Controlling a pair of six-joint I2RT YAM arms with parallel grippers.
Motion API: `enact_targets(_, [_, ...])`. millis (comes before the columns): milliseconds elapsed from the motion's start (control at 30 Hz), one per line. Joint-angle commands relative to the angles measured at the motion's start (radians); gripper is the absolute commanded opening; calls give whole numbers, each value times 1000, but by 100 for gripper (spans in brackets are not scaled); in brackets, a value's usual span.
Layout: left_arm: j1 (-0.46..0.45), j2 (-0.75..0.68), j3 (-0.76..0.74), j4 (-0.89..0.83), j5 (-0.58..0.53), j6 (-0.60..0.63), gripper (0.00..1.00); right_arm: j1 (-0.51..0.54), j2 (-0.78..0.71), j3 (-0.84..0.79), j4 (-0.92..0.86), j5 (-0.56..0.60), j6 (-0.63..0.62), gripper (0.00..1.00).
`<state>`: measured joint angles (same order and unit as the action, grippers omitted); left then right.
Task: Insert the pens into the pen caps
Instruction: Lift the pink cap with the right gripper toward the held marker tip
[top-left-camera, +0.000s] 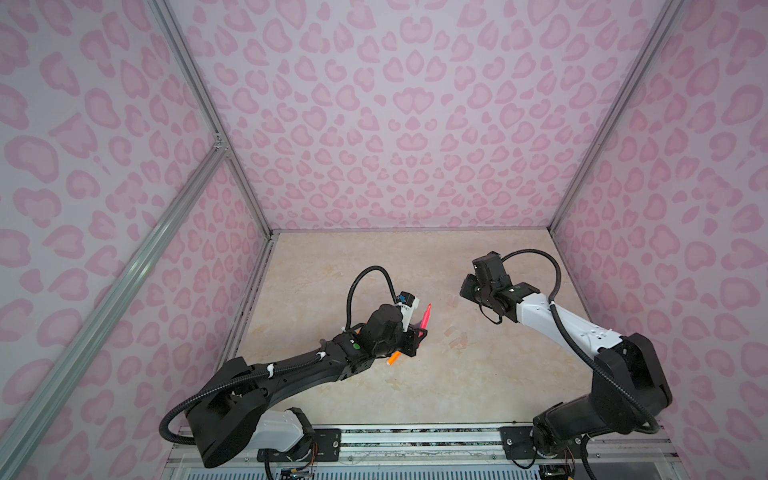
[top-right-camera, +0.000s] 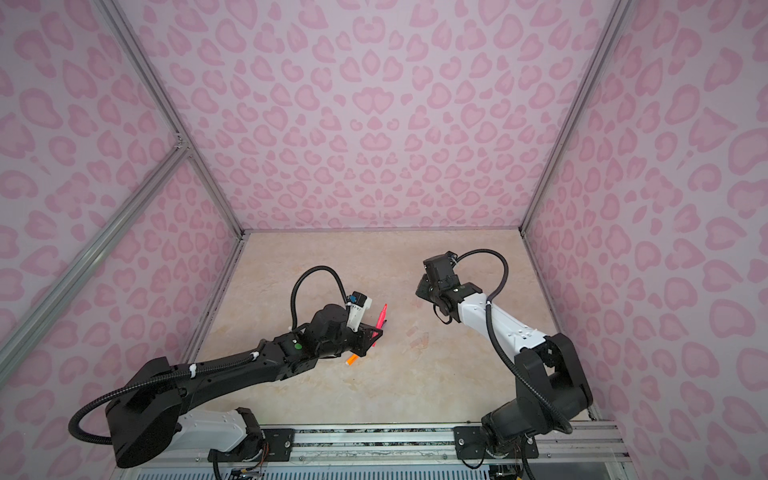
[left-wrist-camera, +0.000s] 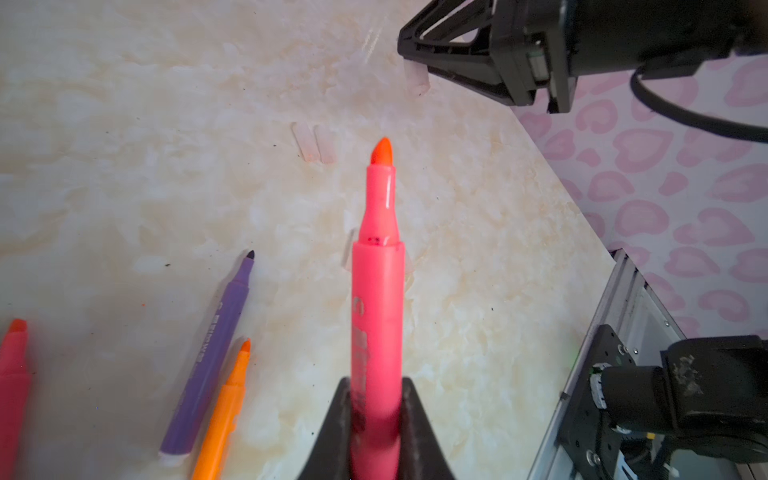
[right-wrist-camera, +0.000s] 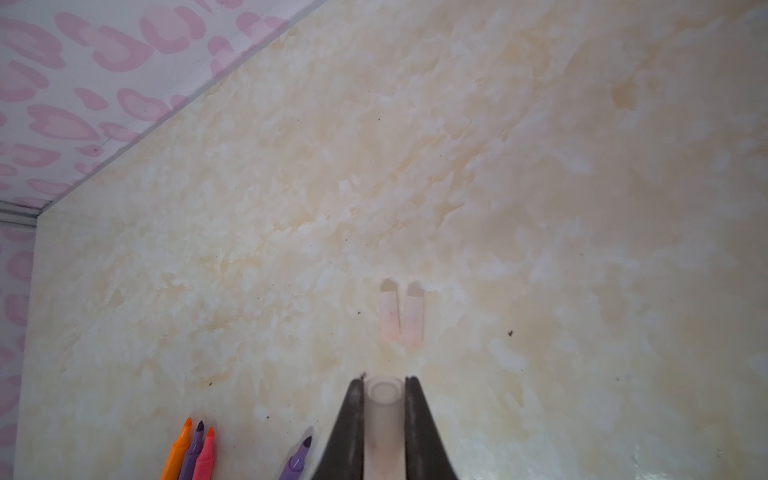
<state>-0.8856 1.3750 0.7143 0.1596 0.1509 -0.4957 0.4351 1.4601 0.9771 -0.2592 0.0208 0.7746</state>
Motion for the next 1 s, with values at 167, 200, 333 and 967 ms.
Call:
enact_targets(167, [-15, 78, 40, 88, 141, -33, 4, -11, -50, -233, 432, -320, 125, 0])
enact_targets(200, [-15, 84, 39, 93, 148, -39, 4, -4, -52, -254, 455, -323, 146, 0])
enact_targets(333, [-16, 97, 39, 97, 149, -53, 4, 17, -88, -312, 501, -287, 179, 0])
enact_targets(967, [-15, 109, 57, 60, 110, -50, 4, 130, -196, -354, 557, -228, 164, 0])
